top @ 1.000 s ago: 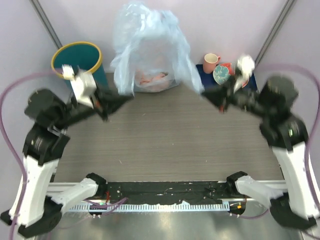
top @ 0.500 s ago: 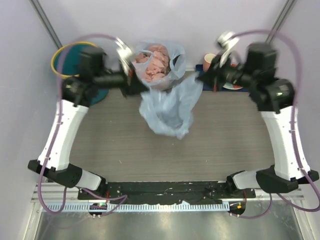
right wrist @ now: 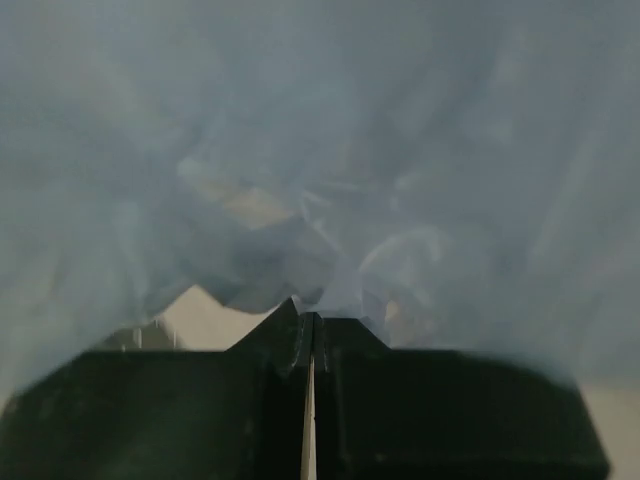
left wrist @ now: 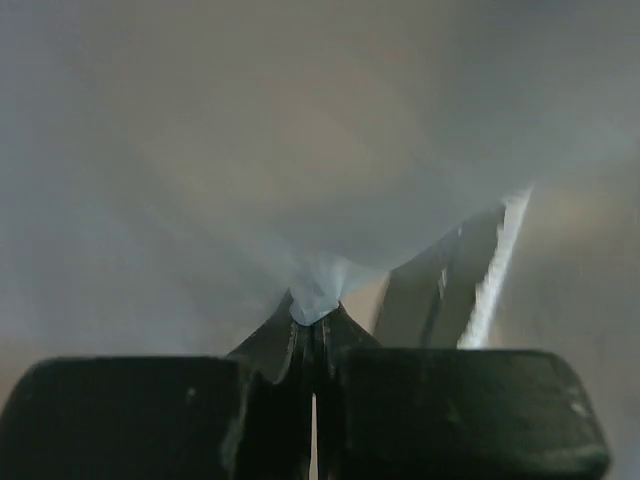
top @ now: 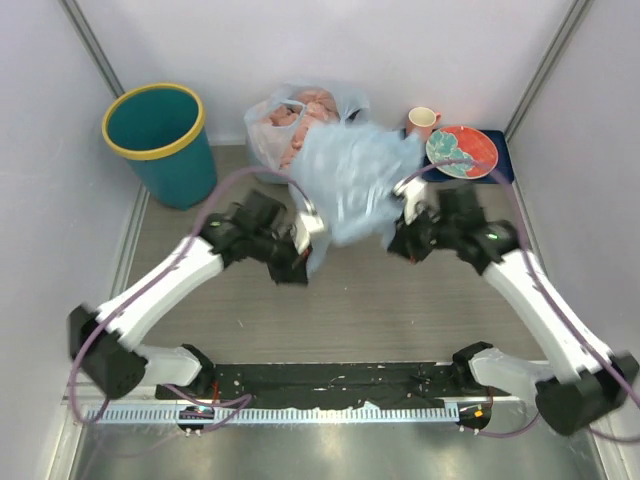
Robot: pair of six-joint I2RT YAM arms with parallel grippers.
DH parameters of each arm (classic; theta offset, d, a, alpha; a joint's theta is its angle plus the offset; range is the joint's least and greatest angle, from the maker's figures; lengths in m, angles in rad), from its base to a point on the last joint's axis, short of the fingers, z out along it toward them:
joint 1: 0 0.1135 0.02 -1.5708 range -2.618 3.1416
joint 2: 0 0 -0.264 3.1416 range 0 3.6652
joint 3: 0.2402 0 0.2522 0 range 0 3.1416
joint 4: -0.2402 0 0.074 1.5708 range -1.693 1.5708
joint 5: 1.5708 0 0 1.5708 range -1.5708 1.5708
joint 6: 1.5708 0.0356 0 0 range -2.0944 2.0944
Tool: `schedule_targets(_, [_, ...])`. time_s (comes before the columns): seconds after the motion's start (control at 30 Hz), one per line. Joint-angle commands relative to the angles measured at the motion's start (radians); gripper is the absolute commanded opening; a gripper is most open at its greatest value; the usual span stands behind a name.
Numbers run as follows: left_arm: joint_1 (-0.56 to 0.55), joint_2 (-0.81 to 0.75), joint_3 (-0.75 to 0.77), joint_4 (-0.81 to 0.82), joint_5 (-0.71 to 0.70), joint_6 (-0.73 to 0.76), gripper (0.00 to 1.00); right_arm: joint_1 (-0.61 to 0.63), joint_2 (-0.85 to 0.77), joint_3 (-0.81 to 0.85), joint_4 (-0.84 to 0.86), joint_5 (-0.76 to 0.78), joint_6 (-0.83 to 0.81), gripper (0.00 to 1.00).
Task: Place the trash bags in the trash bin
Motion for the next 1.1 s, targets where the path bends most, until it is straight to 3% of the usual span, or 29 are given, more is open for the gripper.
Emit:
schedule_targets(0.0, [-0.048,0.067,-0.043,-0.464,-0.018,0.318,0.00,0.042,0.038,-0.035,-0.264,-0.026,-0.125,0.01])
schedule_targets(0.07, [-0.044,0.059,0.125,-0.478,0.072,0.302,0.00,0.044,0.064,0.094,-0.304,-0.121,-0.079,0.01])
schedule_targets(0.1, [-0.021,0.068,0.203,-0.434,0.138,0.242,0.00,0.044,0.115,0.280,-0.293,-0.183,0.020,0.01])
schedule_targets(0.13, [0.004,0.088,0.291,-0.380,0.156,0.167,0.00,0.042,0.155,0.391,-0.237,-0.173,0.070,0.01])
schedule_targets(0.17, [0.039,0.135,0.471,-0.312,0.178,0.088,0.00,0.038,0.197,0.510,-0.200,-0.144,0.116,0.01])
schedule_targets(0.2, [0.148,0.162,0.553,-0.098,0.208,-0.165,0.00,0.014,0.310,0.780,-0.175,-0.114,0.139,0.01])
schedule_targets(0.23, [0.210,0.180,0.618,0.047,0.190,-0.304,0.00,-0.006,0.371,0.934,-0.148,-0.052,0.139,0.01])
schedule_targets(0.27, [0.270,0.197,0.708,0.337,0.158,-0.458,0.00,-0.022,0.433,1.087,-0.135,-0.019,0.139,0.01])
schedule_targets(0.3, [0.357,0.209,0.735,0.459,0.121,-0.626,0.00,-0.033,0.505,1.382,-0.126,0.011,0.139,0.01])
schedule_targets(0.37, [0.381,0.193,0.738,0.703,0.042,-0.656,0.00,-0.036,0.599,1.563,-0.068,0.020,0.208,0.01])
schedule_targets(0.4, [0.378,0.161,0.708,0.770,0.068,-0.660,0.00,-0.036,0.579,1.518,-0.043,-0.029,0.231,0.01])
schedule_targets(0.47, [0.354,0.108,0.547,0.833,0.220,-0.674,0.00,-0.030,0.361,1.221,0.110,-0.177,0.347,0.01])
schedule_targets(0.5, [0.310,0.076,0.466,0.797,0.257,-0.650,0.00,-0.028,0.269,0.794,0.180,-0.183,0.374,0.01])
schedule_targets(0.53, [0.283,-0.009,0.375,0.736,0.283,-0.519,0.00,-0.025,0.168,0.601,0.234,-0.188,0.373,0.01])
schedule_targets(0.57, [0.245,-0.049,0.177,0.488,0.271,-0.369,0.00,-0.013,0.054,0.444,0.194,-0.138,0.281,0.01])
schedule_targets(0.6, [0.132,-0.091,0.087,0.318,0.234,-0.191,0.00,-0.002,0.017,0.191,0.126,-0.111,0.212,0.01])
schedule_targets(0.63, [0.060,-0.125,0.007,0.159,0.161,0.130,0.00,0.004,-0.004,0.079,-0.012,-0.081,0.111,0.01])
schedule_targets(0.67, [-0.005,-0.125,-0.167,-0.001,-0.040,0.184,0.00,0.009,-0.016,-0.014,-0.062,-0.001,-0.007,0.01])
schedule_targets(0.7, [-0.065,-0.113,-0.226,-0.074,-0.073,0.229,0.00,0.009,-0.011,-0.134,-0.098,0.027,-0.050,0.01])
schedule_targets(0.8, [-0.067,-0.012,-0.232,-0.313,0.039,0.323,0.00,0.010,0.032,-0.110,-0.233,-0.025,-0.079,0.01])
schedule_targets(0.9, [-0.067,0.077,-0.034,-0.504,0.201,0.374,0.00,0.015,0.058,0.036,-0.310,-0.242,0.001,0.01])
schedule_targets(0.97, [-0.041,0.160,0.254,-0.573,0.270,0.343,0.00,0.015,0.088,0.255,-0.316,-0.350,0.084,0.01])
schedule_targets(1.0, [-0.003,0.194,0.376,-0.567,0.366,0.258,0.00,0.012,0.145,0.353,-0.299,-0.390,0.181,0.01])
schedule_targets(1.03, [0.049,0.227,0.613,-0.526,0.439,0.134,0.00,0.007,0.177,0.460,-0.238,-0.378,0.226,0.01])
schedule_targets(1.07, [0.191,0.263,0.690,-0.237,0.502,-0.042,0.00,-0.006,0.226,0.692,-0.206,-0.361,0.268,0.01])
